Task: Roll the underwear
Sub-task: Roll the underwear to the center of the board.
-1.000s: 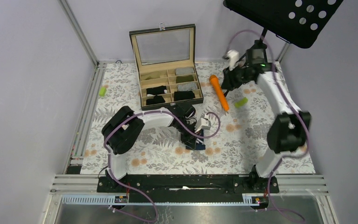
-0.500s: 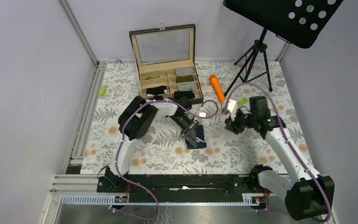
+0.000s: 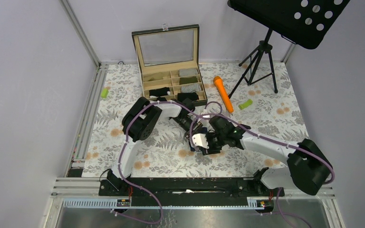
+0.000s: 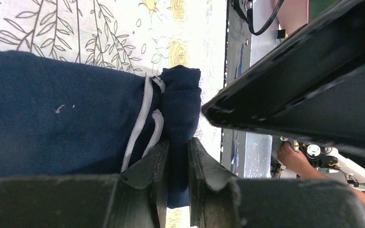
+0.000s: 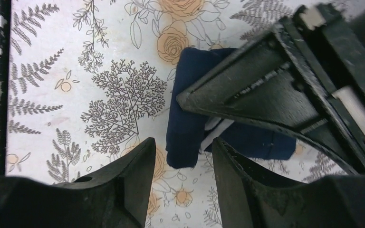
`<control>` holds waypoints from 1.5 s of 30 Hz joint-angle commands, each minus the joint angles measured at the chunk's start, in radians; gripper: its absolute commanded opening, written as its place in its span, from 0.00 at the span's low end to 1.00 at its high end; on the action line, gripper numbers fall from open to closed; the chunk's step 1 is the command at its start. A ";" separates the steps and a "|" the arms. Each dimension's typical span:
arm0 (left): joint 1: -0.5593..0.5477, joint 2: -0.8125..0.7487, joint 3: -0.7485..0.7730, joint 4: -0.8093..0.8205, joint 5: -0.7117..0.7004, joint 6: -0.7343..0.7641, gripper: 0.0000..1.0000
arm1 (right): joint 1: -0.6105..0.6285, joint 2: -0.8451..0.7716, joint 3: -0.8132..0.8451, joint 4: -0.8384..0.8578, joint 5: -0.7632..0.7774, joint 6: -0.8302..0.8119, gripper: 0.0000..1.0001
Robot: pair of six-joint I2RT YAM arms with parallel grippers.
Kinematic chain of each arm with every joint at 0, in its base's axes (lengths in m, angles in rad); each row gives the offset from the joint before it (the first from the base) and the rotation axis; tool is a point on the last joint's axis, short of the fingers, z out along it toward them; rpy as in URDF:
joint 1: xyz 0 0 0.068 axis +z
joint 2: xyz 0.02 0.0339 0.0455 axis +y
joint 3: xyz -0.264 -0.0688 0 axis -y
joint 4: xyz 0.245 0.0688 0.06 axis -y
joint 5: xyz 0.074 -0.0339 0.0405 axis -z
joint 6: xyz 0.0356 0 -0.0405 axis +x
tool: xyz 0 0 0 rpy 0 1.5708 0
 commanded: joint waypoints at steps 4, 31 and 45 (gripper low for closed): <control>0.005 0.050 -0.001 0.016 -0.161 0.062 0.17 | 0.045 0.111 -0.016 0.106 0.043 -0.129 0.52; 0.258 -0.947 -0.369 0.391 -0.660 -0.167 0.44 | -0.187 0.727 0.499 -0.569 -0.276 -0.019 0.00; -0.192 -0.838 -0.507 0.493 -0.709 0.265 0.51 | -0.252 0.942 0.681 -0.626 -0.289 0.159 0.02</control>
